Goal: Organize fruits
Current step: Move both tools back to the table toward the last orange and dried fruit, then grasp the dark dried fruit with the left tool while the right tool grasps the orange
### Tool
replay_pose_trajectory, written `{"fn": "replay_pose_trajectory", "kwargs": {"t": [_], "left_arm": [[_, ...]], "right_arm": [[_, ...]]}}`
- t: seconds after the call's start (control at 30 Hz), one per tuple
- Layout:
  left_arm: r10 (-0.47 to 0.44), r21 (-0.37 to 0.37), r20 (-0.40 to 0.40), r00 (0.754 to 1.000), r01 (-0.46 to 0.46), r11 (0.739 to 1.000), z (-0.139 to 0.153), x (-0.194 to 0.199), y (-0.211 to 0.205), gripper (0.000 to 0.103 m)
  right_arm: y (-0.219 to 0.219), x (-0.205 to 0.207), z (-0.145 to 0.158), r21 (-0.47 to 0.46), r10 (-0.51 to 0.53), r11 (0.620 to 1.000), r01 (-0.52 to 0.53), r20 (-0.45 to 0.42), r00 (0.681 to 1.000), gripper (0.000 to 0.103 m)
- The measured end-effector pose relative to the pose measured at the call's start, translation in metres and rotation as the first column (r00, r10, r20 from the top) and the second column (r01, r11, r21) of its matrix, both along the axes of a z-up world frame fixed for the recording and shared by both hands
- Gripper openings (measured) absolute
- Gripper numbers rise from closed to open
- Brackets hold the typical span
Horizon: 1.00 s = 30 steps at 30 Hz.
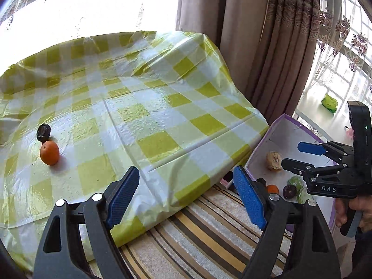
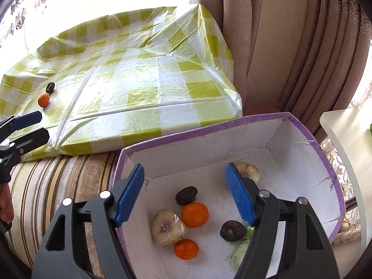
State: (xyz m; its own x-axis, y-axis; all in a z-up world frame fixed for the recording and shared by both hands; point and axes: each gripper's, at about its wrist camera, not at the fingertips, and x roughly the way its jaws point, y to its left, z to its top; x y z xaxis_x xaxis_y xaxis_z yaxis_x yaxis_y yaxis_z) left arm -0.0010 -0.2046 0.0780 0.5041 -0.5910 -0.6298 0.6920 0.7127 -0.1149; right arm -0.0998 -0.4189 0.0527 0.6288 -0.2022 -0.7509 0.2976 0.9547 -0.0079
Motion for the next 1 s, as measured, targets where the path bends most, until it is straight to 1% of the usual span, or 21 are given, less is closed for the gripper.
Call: {"fn": "replay_pose_trajectory", "kwargs": {"t": [0.1, 0.2, 0.33, 0.43, 0.53, 0.63, 0.67, 0.73, 0.8, 0.93, 1.0], "left_arm": [[0.091, -0.03, 0.016, 0.996, -0.09, 0.995, 0.008, 0.017, 0.03, 0.08], [0.169, -0.053, 0.014, 0.986, -0.168, 0.984, 0.01, 0.036, 0.058, 0.08], [0.261, -0.077, 0.003, 0.965, -0.26, 0.962, 0.01, 0.063, 0.095, 0.077], [0.317, -0.074, 0.001, 0.948, -0.316, 0.946, 0.01, 0.084, 0.118, 0.072], [0.351, -0.068, -0.014, 0.936, -0.352, 0.934, 0.007, 0.107, 0.135, 0.069], [0.369, -0.045, -0.041, 0.929, -0.371, 0.928, 0.001, 0.132, 0.144, 0.065], [0.37, -0.032, -0.046, 0.928, -0.372, 0.928, -0.001, 0.14, 0.145, 0.063], [0.369, -0.005, -0.066, 0.927, -0.37, 0.929, -0.005, 0.157, 0.143, 0.063], [0.381, 0.025, -0.092, 0.92, -0.38, 0.925, -0.012, 0.174, 0.142, 0.059], [0.383, 0.043, -0.135, 0.914, -0.381, 0.923, -0.022, 0.203, 0.141, 0.059], [0.374, 0.046, -0.145, 0.916, -0.371, 0.927, -0.025, 0.214, 0.138, 0.056]], "right_arm": [[0.018, 0.018, 0.001, 0.02, 0.039, 0.999, -0.039, 0.006, 0.999, 0.072], [0.035, 0.037, 0.001, 0.03, 0.073, 0.997, -0.074, 0.013, 0.997, 0.072], [0.059, 0.063, 0.0, 0.044, 0.128, 0.991, -0.129, 0.023, 0.992, 0.072], [0.077, 0.084, 0.001, 0.058, 0.161, 0.985, -0.163, 0.042, 0.986, 0.072], [0.096, 0.108, 0.002, 0.084, 0.202, 0.975, -0.206, 0.056, 0.978, 0.073], [0.118, 0.132, 0.004, 0.088, 0.258, 0.961, -0.263, 0.058, 0.964, 0.073], [0.127, 0.14, 0.004, 0.085, 0.276, 0.956, -0.28, 0.059, 0.959, 0.073], [0.144, 0.153, 0.004, 0.086, 0.313, 0.944, -0.318, 0.065, 0.947, 0.073], [0.16, 0.166, 0.005, 0.084, 0.343, 0.934, -0.348, 0.074, 0.936, 0.075], [0.186, 0.191, 0.005, 0.086, 0.385, 0.916, -0.392, 0.088, 0.919, 0.076], [0.196, 0.201, 0.005, 0.082, 0.399, 0.91, -0.407, 0.092, 0.912, 0.076]]}}
